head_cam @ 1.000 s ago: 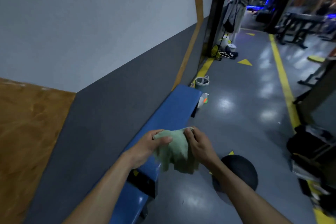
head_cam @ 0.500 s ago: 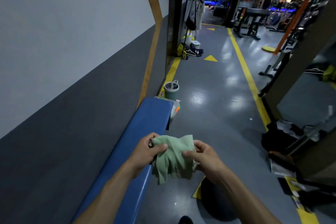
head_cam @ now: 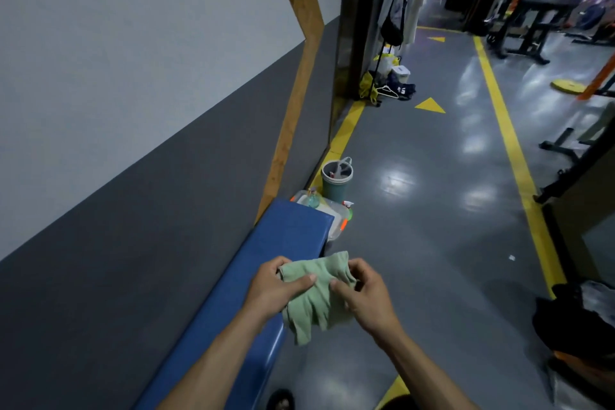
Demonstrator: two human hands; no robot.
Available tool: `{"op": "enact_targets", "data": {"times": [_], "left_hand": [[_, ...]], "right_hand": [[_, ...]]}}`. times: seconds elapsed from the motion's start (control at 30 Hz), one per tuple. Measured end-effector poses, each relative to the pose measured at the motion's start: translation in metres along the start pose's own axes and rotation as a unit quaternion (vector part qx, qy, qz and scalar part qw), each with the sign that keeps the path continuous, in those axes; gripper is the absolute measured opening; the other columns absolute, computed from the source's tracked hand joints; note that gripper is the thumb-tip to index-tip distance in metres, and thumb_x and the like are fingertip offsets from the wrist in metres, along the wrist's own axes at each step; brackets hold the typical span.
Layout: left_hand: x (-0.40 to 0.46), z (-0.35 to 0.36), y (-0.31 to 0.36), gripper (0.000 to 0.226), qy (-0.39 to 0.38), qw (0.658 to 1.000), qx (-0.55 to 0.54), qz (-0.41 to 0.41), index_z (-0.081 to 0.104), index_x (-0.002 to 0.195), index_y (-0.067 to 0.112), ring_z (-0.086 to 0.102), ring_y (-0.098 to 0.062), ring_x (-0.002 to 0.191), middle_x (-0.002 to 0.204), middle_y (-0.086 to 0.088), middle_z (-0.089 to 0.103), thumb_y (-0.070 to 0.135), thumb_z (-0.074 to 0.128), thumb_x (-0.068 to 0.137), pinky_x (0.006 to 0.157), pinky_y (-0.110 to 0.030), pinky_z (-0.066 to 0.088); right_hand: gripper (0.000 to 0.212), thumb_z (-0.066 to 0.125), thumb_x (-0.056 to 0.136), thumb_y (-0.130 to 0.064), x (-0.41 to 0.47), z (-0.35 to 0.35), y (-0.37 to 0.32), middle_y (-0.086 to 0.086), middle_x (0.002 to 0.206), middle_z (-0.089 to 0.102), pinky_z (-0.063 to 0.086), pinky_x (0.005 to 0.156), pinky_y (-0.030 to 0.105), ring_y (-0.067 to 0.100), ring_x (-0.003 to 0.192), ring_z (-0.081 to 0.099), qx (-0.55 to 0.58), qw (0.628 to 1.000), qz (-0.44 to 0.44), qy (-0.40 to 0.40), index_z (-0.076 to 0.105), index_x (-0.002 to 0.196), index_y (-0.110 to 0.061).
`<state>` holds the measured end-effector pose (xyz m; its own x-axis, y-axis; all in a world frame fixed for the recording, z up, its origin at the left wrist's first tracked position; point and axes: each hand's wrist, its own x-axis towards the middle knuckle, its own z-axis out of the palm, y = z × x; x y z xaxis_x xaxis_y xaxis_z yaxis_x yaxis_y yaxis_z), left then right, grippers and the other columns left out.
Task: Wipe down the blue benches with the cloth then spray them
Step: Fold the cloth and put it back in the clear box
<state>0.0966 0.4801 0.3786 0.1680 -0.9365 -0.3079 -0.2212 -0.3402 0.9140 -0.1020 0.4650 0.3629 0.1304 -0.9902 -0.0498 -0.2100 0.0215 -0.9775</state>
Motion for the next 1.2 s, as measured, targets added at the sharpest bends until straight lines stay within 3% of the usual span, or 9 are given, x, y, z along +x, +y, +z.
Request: {"op": "enact_targets", "data": {"times": [0.3, 0.6, 0.8, 0.9, 0.97, 1.0, 1.07, 1.13, 1.2], "left_hand": [[0.211, 0.037, 0.027, 0.037, -0.001, 0.996, 0.092, -0.005, 0.057, 0.074, 0.012, 0.054, -0.01, 0.055, 0.059, 0.004, 0.058, 0.044, 0.076, 0.07, 0.052, -0.029, 0.04], [0.371, 0.109, 0.107, 0.018, -0.12, 0.983, -0.073, -0.118, 0.067, 0.093, 0.013, 0.07, -0.018, 0.071, 0.081, -0.007, 0.073, 0.031, 0.066, 0.092, 0.056, -0.03, 0.054], [0.471, 0.161, 0.136, 0.039, -0.186, 0.965, -0.116, -0.145, 0.066, 0.115, 0.013, 0.074, -0.023, 0.096, 0.11, -0.015, 0.073, 0.043, 0.067, 0.091, 0.069, -0.034, 0.06], [0.509, 0.181, 0.152, 0.031, -0.128, 0.973, -0.121, -0.147, 0.065, 0.108, 0.013, 0.073, -0.022, 0.089, 0.1, -0.014, 0.074, 0.038, 0.07, 0.09, 0.08, -0.039, 0.06], [0.535, 0.185, 0.152, 0.023, -0.117, 0.973, -0.155, -0.123, 0.065, 0.103, 0.013, 0.071, -0.021, 0.081, 0.091, -0.008, 0.073, 0.033, 0.067, 0.094, 0.077, -0.036, 0.057], [0.543, 0.185, 0.155, 0.027, -0.154, 0.963, -0.167, -0.144, 0.065, 0.105, 0.01, 0.068, -0.021, 0.082, 0.092, -0.007, 0.071, 0.031, 0.072, 0.09, 0.073, -0.034, 0.056], [0.553, 0.189, 0.162, 0.038, -0.134, 0.976, -0.1, -0.14, 0.062, 0.115, 0.008, 0.066, -0.017, 0.086, 0.101, -0.008, 0.065, 0.024, 0.077, 0.085, 0.069, -0.03, 0.056], [0.572, 0.188, 0.154, 0.029, -0.136, 0.971, -0.13, -0.147, 0.061, 0.115, 0.013, 0.071, -0.01, 0.082, 0.103, -0.007, 0.066, 0.016, 0.074, 0.089, 0.066, -0.028, 0.058], [0.592, 0.184, 0.15, 0.044, -0.117, 0.969, -0.163, -0.145, 0.064, 0.113, 0.018, 0.073, -0.013, 0.087, 0.102, -0.006, 0.071, 0.034, 0.083, 0.077, 0.069, -0.033, 0.06]], "right_hand": [[0.016, 0.064, 0.085, -0.005, 0.188, -0.021, 0.011, -0.007, 0.078, 0.063, 0.044, 0.064, 0.02, 0.0, 0.068, 0.051, -0.103, 0.993, -0.055, -0.003, 0.063, 0.086, -0.022], [0.034, 0.069, 0.073, -0.004, 0.337, -0.074, 0.033, -0.013, 0.094, 0.053, 0.04, 0.071, 0.012, 0.005, 0.084, 0.056, -0.18, 0.979, -0.092, -0.037, 0.065, 0.098, -0.027], [0.042, 0.077, 0.078, -0.016, 0.448, -0.131, 0.074, -0.012, 0.1, 0.049, 0.047, 0.072, 0.014, 0.005, 0.085, 0.058, -0.133, 0.982, -0.088, -0.1, 0.066, 0.113, -0.037], [0.045, 0.071, 0.08, -0.019, 0.503, -0.157, 0.08, -0.019, 0.105, 0.047, 0.046, 0.076, 0.013, 0.0, 0.091, 0.054, -0.142, 0.969, -0.092, -0.182, 0.066, 0.12, -0.038], [0.043, 0.065, 0.079, -0.02, 0.537, -0.172, 0.083, -0.012, 0.104, 0.049, 0.045, 0.076, 0.012, 0.004, 0.089, 0.055, -0.145, 0.961, -0.079, -0.221, 0.068, 0.12, -0.035], [0.041, 0.062, 0.079, -0.019, 0.553, -0.177, 0.084, -0.008, 0.103, 0.052, 0.044, 0.076, 0.014, 0.006, 0.086, 0.055, -0.135, 0.96, -0.065, -0.236, 0.071, 0.117, -0.033], [0.037, 0.061, 0.082, -0.007, 0.582, -0.185, 0.085, -0.004, 0.102, 0.056, 0.045, 0.076, 0.016, 0.005, 0.082, 0.058, -0.086, 0.96, -0.024, -0.264, 0.075, 0.109, -0.027], [0.042, 0.06, 0.084, 0.008, 0.612, -0.187, 0.087, 0.001, 0.099, 0.063, 0.046, 0.075, 0.016, 0.002, 0.081, 0.062, -0.044, 0.958, 0.007, -0.284, 0.078, 0.101, -0.026], [0.046, 0.06, 0.083, 0.009, 0.642, -0.185, 0.094, 0.009, 0.093, 0.068, 0.049, 0.072, 0.019, 0.003, 0.077, 0.064, -0.019, 0.957, 0.04, -0.286, 0.079, 0.095, -0.031]]}}
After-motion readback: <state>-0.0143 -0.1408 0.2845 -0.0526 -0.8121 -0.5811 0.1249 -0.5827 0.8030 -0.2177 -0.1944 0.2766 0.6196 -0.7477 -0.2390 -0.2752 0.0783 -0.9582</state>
